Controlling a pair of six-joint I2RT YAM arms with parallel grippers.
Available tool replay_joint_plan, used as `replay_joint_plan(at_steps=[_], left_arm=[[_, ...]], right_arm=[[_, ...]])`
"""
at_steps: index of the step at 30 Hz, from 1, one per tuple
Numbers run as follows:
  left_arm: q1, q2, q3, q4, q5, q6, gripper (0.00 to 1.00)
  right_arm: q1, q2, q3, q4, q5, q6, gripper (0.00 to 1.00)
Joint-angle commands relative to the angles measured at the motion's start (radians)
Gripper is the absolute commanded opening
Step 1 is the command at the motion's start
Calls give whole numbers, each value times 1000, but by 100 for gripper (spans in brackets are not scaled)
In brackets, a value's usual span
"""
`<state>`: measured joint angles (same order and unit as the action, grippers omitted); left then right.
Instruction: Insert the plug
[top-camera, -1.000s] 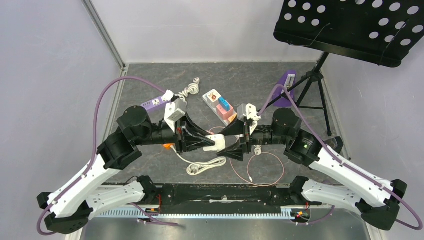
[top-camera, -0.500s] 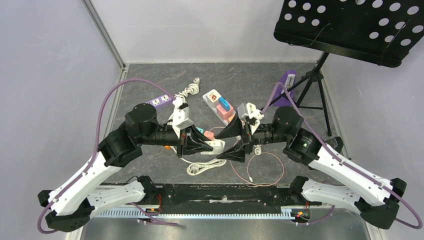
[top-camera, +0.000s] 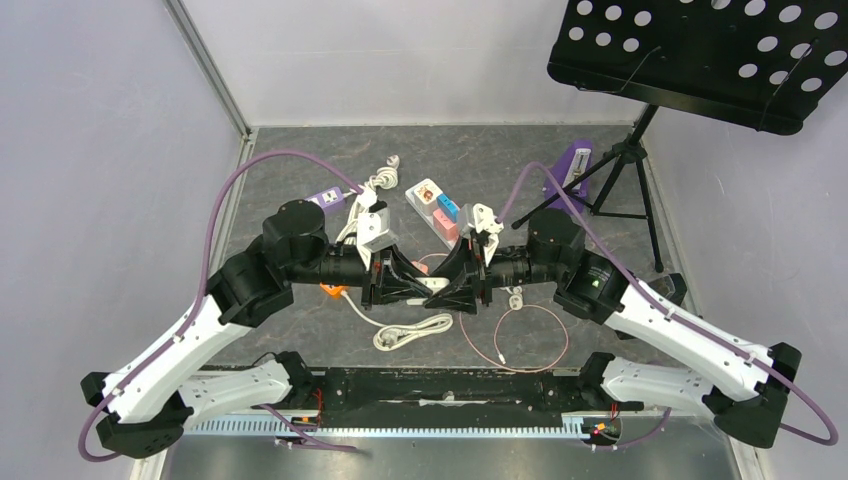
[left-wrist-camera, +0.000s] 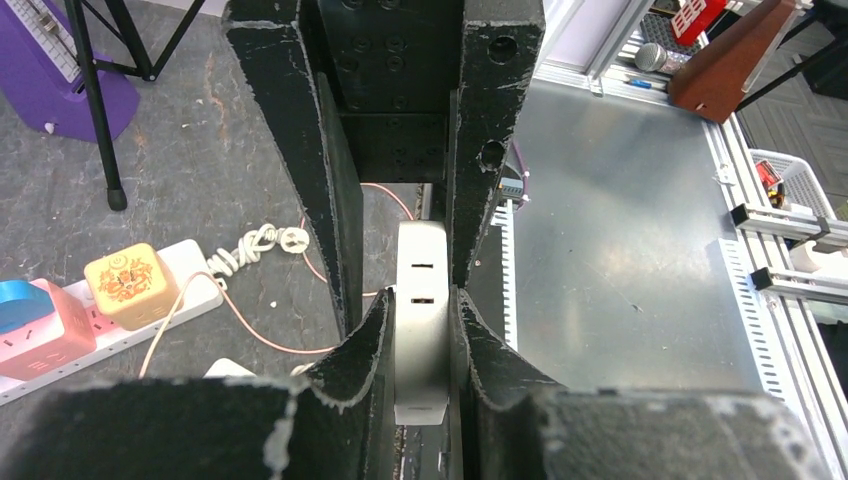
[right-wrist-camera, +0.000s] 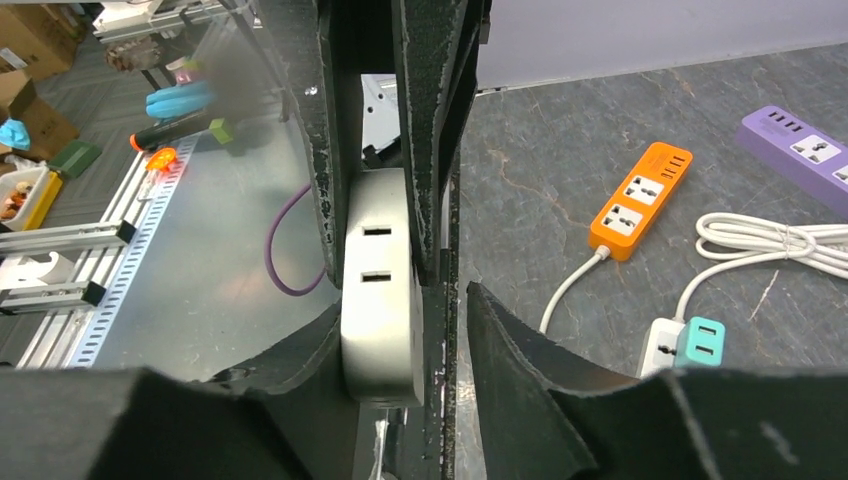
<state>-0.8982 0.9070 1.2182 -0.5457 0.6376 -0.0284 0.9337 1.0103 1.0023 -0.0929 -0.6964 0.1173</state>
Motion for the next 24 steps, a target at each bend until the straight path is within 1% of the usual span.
replay_joint_plan(at_steps=[1,3,6,13,15,19,20,22,24], left_arm=[[-1,2,43,12,5,44,2],[-1,4,46,12,3,45,2],[-1,4,47,9,-4,44,2],[-1,1,48,-3,-15,47,2],[-1,-1,49,-5,-14,47,2],[-1,-3,49,-7,-18,48,2],[-1,-2,49,-9,-18,50,2],[-1,-2,47,-10,-22,51,2],[-1,-2,46,-10,-22,51,2]], right_arm=[[11,12,63,-26,27,-34,40],[14,17,67,-33,31,-38,32],[17,21,68,-40,31,-43,26],[22,22,75,-59,22,-60,20],[24,24,79,-70,17,-71,21],[25,24,86,-91,16,-91,34],[26,19,84,-90,22,-93,35],[27,11,84,-87,31,-92,35],[27,8,85,-85,32,-91,31]])
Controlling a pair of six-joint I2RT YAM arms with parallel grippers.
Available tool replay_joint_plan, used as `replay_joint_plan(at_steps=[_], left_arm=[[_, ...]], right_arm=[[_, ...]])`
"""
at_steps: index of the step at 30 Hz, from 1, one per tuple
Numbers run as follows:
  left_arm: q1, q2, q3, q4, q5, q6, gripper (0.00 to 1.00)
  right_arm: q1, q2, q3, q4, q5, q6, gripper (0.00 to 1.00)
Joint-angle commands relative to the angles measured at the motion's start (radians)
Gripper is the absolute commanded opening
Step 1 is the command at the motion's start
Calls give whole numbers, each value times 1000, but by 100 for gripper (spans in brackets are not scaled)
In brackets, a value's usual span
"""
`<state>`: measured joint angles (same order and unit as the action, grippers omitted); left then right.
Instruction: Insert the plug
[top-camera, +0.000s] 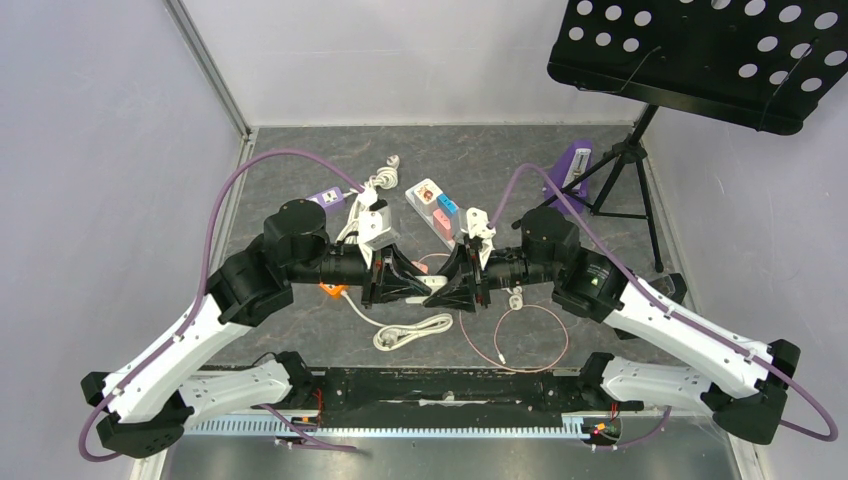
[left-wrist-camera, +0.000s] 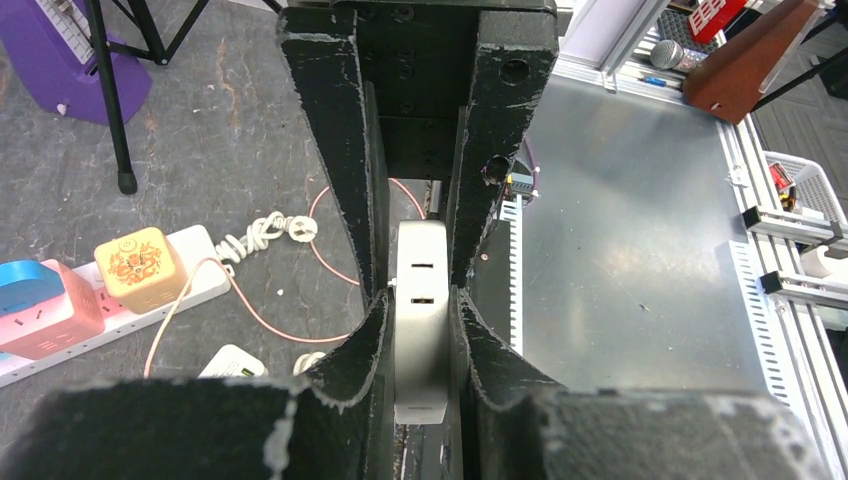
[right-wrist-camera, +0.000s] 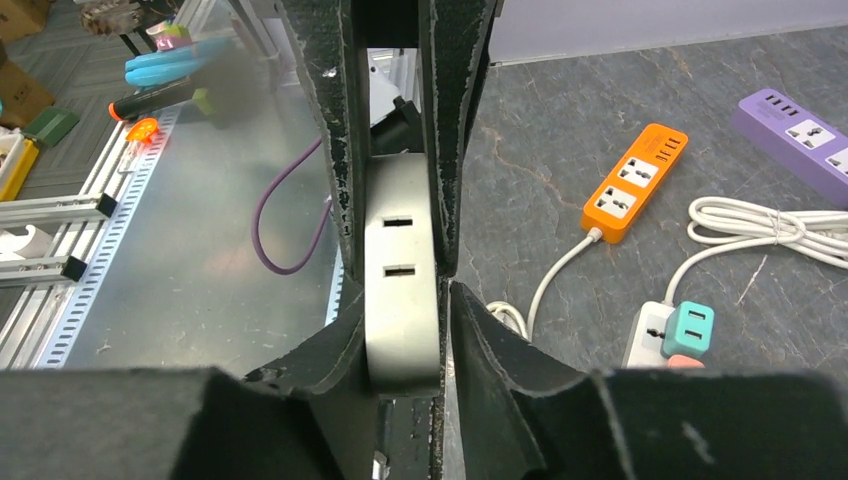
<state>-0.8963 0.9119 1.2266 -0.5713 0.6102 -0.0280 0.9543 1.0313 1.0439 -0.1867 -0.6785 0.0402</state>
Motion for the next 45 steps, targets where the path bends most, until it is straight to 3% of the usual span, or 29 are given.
replay_joint_plan(at_steps=[1,5,9,11,14,17,21,26,30,32,36,41,45], left_arm=[[-3,-7,37,16,6,49,2],[-2,-8,36,19,10,46,2],[-3,-6,32,19,11,43,2],[-3,-6,31,18,10,42,4],[-3,-13,28,14,-21,39,38],[-3,-42,16,16,-83,38,63],[-3,-126,-25,25,-303,-6,72],[-3,-274,-85,36,-790,-73,78],[-2,-367,-134,48,-966,-91,78],[-3,-402,-157,46,-1077,-111,76],[-2,-434,-197,9,-1348,-163,73],[-3,-456,-240,-39,-1521,-174,71],[-3,-518,-275,-42,-1561,-179,68]], right_arm=[[6,-11,45,8,14,-15,30],[8,-5,47,20,22,2,18],[8,-1,39,62,14,34,16],[8,-4,31,83,12,50,0],[8,-6,21,105,18,72,0],[8,-10,12,112,42,82,0],[8,-13,-9,122,89,88,0],[10,22,-42,162,154,101,0],[45,103,-70,258,317,126,0],[82,168,-63,295,471,139,0],[153,316,-48,419,641,172,0],[203,547,57,510,759,191,0],[253,718,133,586,851,215,0]])
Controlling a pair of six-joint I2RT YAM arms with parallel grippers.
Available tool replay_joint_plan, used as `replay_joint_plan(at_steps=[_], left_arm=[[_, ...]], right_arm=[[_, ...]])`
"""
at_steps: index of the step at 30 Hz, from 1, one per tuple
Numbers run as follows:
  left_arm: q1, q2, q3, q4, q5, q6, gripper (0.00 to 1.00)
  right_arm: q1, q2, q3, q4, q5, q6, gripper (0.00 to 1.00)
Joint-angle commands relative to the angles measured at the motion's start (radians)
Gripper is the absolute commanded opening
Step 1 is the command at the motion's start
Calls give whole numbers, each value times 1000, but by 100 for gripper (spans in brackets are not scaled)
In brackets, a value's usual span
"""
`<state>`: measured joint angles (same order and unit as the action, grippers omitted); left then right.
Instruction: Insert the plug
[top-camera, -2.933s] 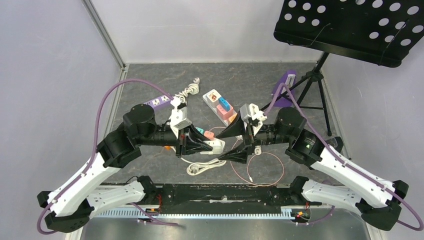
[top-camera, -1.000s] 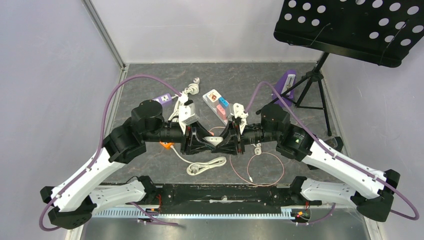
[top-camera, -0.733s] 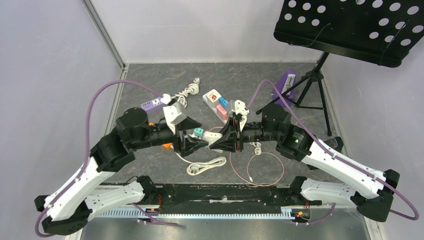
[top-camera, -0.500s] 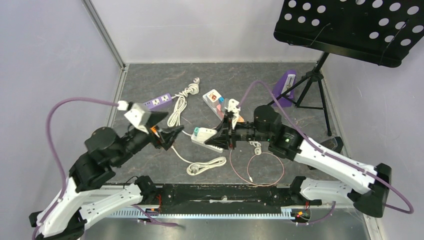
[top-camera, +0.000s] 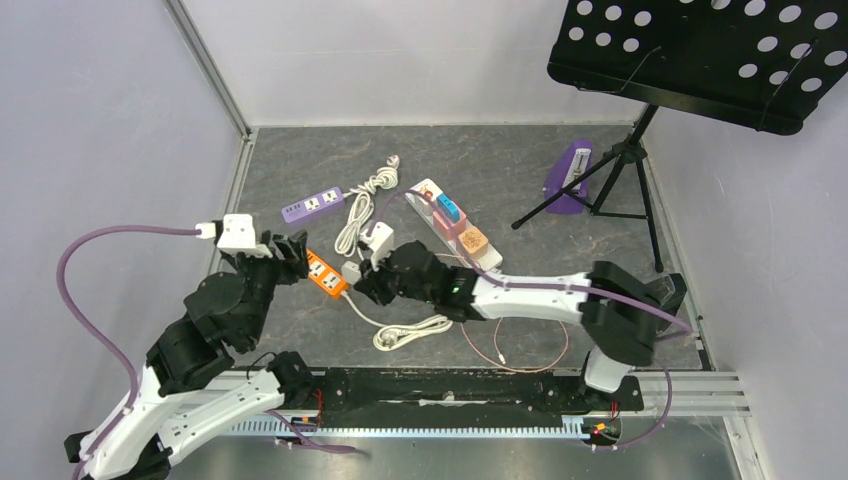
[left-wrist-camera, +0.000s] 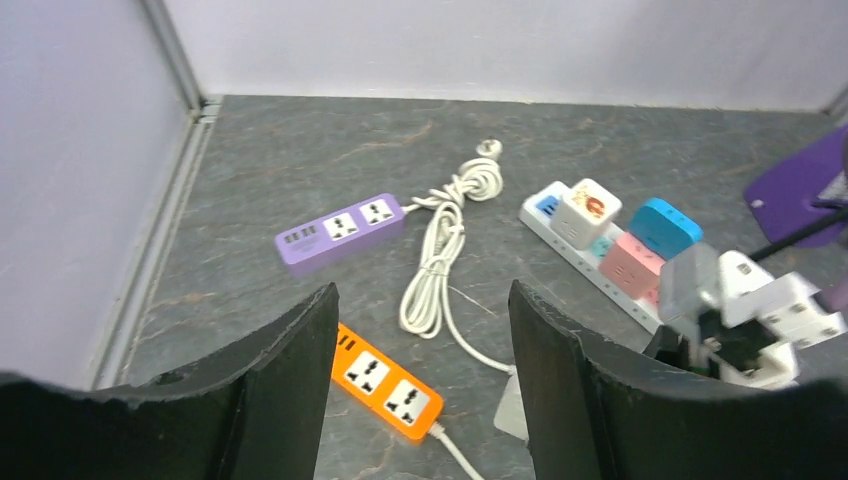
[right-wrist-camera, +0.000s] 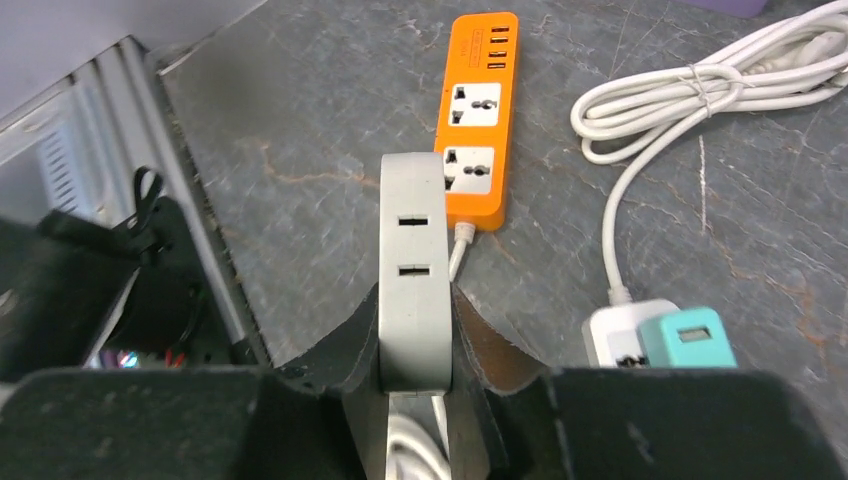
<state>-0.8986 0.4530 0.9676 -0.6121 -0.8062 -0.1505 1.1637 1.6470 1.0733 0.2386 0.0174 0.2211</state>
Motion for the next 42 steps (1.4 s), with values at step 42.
replay_joint_plan(at_steps=[42], left_arm=[[-1,-221,-53,18,-252,121,68]], right_arm=[[66,615,382,325,288,-117,0]])
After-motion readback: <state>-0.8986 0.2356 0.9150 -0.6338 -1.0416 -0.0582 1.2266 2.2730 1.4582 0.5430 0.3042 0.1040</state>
